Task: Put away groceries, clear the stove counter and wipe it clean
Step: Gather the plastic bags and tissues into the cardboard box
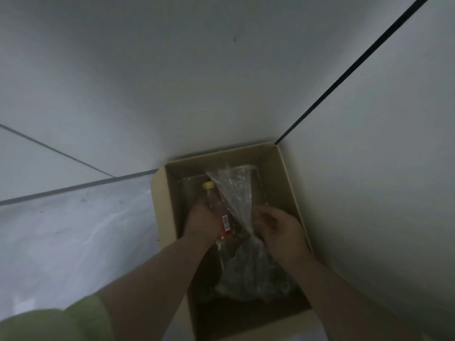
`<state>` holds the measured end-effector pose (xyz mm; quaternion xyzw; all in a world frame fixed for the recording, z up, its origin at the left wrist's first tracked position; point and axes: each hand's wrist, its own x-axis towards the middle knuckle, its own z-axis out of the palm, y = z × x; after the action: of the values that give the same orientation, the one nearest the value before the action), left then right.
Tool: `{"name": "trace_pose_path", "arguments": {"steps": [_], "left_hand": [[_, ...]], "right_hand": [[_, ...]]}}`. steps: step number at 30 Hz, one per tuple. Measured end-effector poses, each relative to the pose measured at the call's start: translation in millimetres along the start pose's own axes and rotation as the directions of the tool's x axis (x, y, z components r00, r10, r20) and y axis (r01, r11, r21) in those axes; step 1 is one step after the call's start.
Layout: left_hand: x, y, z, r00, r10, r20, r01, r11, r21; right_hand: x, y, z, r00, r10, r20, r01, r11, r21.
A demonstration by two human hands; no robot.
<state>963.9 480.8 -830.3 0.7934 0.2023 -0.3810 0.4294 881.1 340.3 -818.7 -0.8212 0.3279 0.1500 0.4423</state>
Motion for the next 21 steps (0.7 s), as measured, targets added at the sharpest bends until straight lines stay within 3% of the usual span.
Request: {"name": "trace_pose_path", "arguments": {"steps": [3, 6, 9, 13, 21], "left_hand": [[-13, 5, -6, 0.999, 0.044, -0.027, -0.042, 0.997, 0.062], [-35, 9, -20, 0.985, 0.174, 0.011, -0.175, 0.981, 0.083], [-63, 15, -43, 0.938, 0.328, 0.115, -0.342, 0.929, 0.144], [-110, 33, -80, 0.877, 0.424, 0.226, -0.479, 0.804, 0.353], [-223, 90, -176, 0.865, 0.424, 0.269, -0.499, 0.666, 0.555]], "right_hand": [[-9, -4, -4, 0.999, -0.014, -0.032, 0.015, 1.000, 0.021], [-18, -13, -8, 0.997, -0.024, -0.077, 0.027, 0.999, 0.039], [-35, -30, -19, 0.994, -0.040, -0.106, 0.048, 0.996, 0.073], [-67, -60, -36, 0.994, -0.064, -0.088, 0.069, 0.996, 0.052], [-167, -145, -92, 0.996, -0.083, -0.034, 0.082, 0.996, -0.037]]}}
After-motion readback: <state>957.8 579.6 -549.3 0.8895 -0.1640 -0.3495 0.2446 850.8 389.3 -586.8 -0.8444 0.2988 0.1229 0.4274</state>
